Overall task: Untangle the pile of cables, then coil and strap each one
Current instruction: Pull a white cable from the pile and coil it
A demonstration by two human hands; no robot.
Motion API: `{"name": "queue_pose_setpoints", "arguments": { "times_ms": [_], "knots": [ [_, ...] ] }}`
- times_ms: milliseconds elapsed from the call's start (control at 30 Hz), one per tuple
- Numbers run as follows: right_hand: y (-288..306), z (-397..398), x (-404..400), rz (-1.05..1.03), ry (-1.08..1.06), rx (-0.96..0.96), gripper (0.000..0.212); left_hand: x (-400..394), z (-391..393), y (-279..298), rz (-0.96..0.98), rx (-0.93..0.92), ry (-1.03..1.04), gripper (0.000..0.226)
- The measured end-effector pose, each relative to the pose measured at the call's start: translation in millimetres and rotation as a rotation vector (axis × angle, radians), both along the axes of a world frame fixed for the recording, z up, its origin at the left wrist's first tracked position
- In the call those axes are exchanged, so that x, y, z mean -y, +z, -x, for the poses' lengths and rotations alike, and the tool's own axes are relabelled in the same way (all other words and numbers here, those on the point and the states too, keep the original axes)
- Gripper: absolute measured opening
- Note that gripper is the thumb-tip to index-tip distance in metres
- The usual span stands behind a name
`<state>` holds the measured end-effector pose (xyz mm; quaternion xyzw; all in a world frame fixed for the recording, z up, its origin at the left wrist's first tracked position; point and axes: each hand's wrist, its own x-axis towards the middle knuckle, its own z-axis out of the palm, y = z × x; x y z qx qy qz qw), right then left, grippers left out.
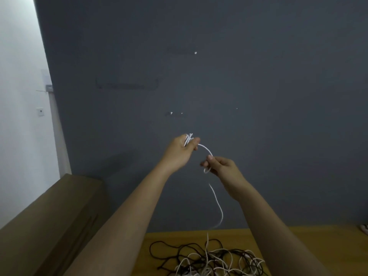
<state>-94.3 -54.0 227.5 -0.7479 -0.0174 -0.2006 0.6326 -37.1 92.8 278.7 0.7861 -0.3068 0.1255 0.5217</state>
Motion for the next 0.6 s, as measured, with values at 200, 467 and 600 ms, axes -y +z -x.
{"name": "queue_pose_setpoints", "arguments": {
  "times_ms": [200, 467, 600],
  "knots": [
    [11.7, -3.5, 1.9, -0.117, 0.095, -0.101, 0.028, -7.9, -8.6, -15.0, 0.042, -0.056, 0.085, 0.032],
    [-0.2, -3.3, 18.7, 0.219, -0.300, 0.182, 0.016, -33.7, -19.2, -31.7, 0.133, -0.131, 0.152, 0.035],
    [-0.7, -15.3, 24.2, 0.576, -0.625, 0.214, 0.016, -34.2, -10.5, -42.9, 0.095, -0.280, -0.102, 0.034]
  ]
}}
